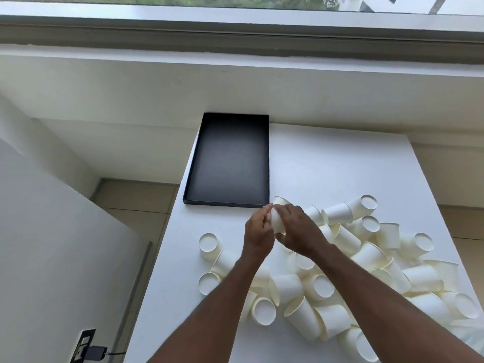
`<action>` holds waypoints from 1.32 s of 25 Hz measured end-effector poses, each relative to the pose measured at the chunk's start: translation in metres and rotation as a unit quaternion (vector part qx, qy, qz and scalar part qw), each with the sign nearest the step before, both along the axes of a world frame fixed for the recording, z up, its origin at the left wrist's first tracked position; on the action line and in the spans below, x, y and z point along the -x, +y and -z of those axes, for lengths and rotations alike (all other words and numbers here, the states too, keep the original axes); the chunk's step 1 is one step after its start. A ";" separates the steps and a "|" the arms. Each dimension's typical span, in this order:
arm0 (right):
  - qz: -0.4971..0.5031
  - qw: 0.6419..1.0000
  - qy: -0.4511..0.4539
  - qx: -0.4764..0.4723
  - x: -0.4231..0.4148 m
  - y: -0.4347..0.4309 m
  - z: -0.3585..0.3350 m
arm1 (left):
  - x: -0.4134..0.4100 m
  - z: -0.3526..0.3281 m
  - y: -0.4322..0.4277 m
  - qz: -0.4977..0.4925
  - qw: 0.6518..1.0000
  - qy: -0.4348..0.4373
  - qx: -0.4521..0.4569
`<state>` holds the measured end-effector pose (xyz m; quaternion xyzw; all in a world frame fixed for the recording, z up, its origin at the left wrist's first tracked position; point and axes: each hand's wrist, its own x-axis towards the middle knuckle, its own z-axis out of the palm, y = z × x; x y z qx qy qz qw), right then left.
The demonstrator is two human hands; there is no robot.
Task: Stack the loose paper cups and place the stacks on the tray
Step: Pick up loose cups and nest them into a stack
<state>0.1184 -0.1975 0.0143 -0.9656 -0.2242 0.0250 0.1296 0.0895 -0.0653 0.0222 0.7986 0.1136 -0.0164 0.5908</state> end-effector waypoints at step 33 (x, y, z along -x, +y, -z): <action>0.142 0.985 0.081 -0.047 0.017 0.045 0.004 | -0.043 0.004 0.108 -0.125 0.914 0.255 0.290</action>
